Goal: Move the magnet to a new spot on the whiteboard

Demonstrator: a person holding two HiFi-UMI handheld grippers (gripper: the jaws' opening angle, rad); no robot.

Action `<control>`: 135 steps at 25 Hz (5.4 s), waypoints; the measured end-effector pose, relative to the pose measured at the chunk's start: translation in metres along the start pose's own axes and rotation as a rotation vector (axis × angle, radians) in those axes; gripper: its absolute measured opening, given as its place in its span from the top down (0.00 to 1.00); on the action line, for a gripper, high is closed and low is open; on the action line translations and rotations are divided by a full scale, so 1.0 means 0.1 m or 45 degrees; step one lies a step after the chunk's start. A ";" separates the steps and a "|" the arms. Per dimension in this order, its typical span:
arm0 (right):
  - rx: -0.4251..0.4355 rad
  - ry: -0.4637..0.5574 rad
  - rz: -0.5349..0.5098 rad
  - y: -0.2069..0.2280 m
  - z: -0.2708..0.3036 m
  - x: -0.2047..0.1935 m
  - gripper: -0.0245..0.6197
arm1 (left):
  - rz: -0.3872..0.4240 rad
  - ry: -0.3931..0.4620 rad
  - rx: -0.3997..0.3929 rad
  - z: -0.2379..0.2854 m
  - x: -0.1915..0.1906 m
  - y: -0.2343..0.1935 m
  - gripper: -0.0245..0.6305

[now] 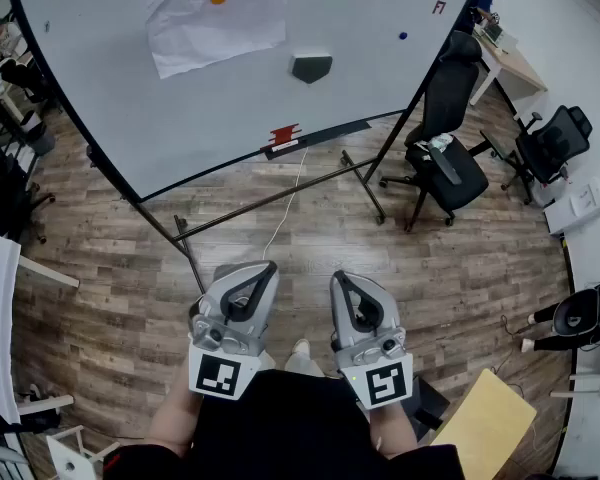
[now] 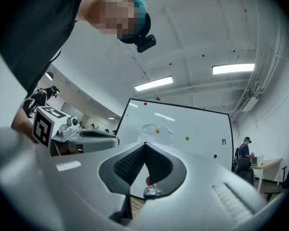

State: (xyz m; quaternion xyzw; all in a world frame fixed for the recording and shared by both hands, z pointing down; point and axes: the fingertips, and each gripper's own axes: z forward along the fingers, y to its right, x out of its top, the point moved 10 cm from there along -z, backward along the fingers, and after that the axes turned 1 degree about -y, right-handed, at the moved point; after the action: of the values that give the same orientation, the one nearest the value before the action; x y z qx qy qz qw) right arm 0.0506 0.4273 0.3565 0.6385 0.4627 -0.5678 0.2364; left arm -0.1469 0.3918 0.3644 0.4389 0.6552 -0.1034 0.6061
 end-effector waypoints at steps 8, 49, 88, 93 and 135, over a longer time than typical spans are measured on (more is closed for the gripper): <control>-0.023 -0.012 -0.004 -0.14 0.03 0.03 0.96 | -0.020 0.019 -0.012 -0.10 0.00 -0.10 0.97; 0.194 -0.038 0.077 0.88 0.85 -0.56 0.96 | 0.025 -0.017 0.021 1.00 -0.54 -0.42 0.97; 0.184 -0.037 0.007 3.05 2.35 -1.31 0.96 | 0.082 -0.056 0.199 3.37 -1.26 -1.09 0.97; 0.151 -0.039 -0.012 3.09 2.73 -1.39 0.96 | 0.034 -0.044 0.190 3.55 -1.48 -1.37 0.97; 0.063 0.073 -0.403 3.45 4.74 -0.87 0.79 | 0.079 0.017 0.149 3.84 -1.79 -2.26 0.97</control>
State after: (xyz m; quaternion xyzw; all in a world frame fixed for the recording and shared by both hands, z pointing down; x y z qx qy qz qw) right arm 0.1136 -0.1514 0.2460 0.5790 0.5501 -0.5907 0.1148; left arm -0.0568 -0.0786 0.3395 0.4943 0.6381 -0.1200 0.5779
